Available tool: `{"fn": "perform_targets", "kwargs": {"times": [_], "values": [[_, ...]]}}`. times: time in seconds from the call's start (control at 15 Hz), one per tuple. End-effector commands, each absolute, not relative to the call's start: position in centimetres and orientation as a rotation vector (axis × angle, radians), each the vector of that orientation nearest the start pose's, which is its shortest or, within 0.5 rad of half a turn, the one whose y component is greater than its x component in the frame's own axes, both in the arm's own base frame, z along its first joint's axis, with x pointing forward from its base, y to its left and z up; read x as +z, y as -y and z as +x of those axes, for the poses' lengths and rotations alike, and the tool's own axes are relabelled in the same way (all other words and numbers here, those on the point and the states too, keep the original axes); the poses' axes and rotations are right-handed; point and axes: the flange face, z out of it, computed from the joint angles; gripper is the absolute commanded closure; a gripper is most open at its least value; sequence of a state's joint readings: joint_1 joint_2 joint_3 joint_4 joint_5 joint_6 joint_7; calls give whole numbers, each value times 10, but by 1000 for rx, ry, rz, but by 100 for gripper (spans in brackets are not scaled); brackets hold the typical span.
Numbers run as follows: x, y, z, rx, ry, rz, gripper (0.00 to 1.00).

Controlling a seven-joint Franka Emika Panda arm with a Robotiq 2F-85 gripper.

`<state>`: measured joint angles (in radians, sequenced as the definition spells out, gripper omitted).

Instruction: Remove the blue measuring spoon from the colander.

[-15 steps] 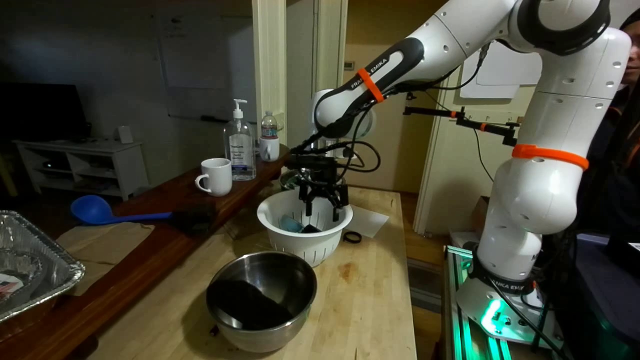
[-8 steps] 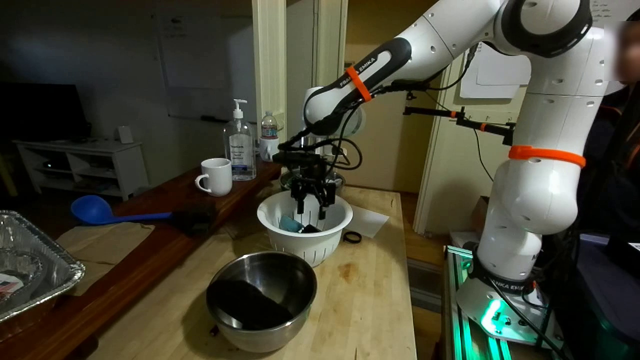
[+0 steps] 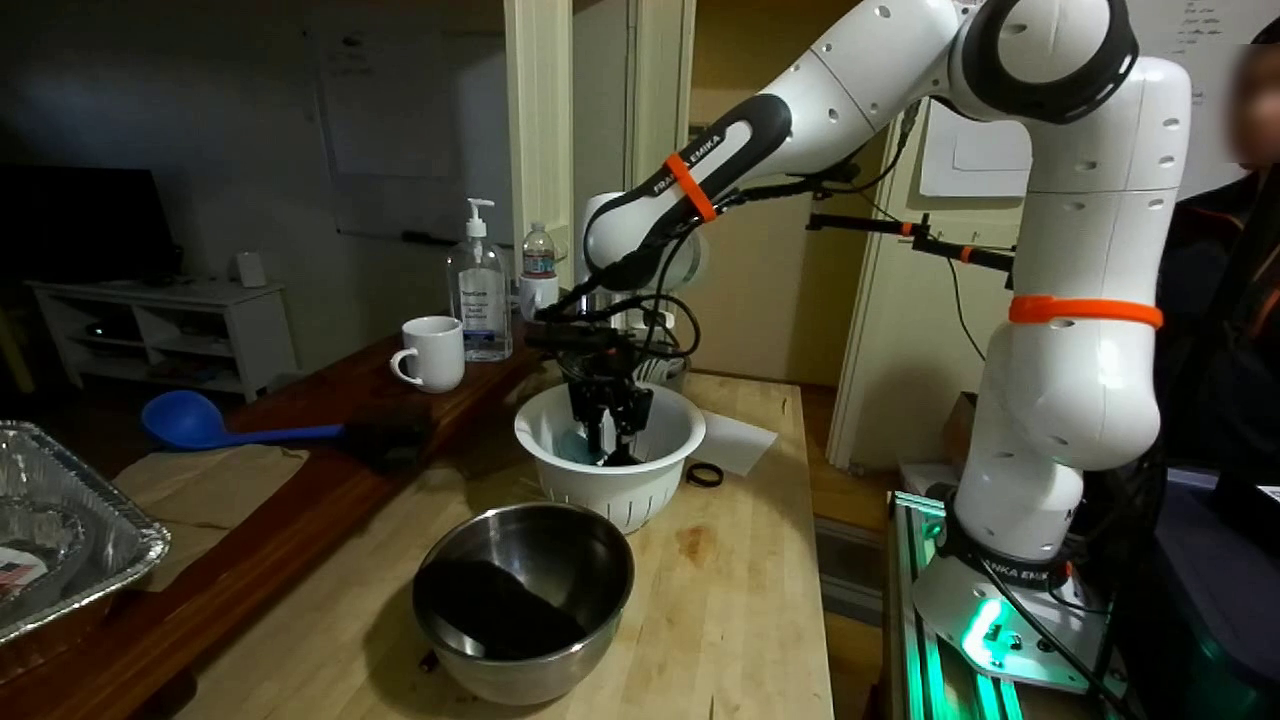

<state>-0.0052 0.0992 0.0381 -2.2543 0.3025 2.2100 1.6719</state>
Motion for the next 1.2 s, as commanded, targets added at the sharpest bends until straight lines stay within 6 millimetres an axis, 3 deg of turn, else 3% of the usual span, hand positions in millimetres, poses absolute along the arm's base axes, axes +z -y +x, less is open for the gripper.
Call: {"fn": "perform_targets", "kwargs": {"times": [0.0,0.13,0.2,0.47,0.73,1.13], "values": [[299,-30,522,454,-2487,-1848,44],[293,-29,521,473,-2499,-1840,54],[290,-28,520,484,-2506,-1836,67],[287,-24,519,493,-2530,-1824,97],[307,-22,511,461,-2525,-1820,97],[352,-14,476,437,-2485,-1850,96]]}}
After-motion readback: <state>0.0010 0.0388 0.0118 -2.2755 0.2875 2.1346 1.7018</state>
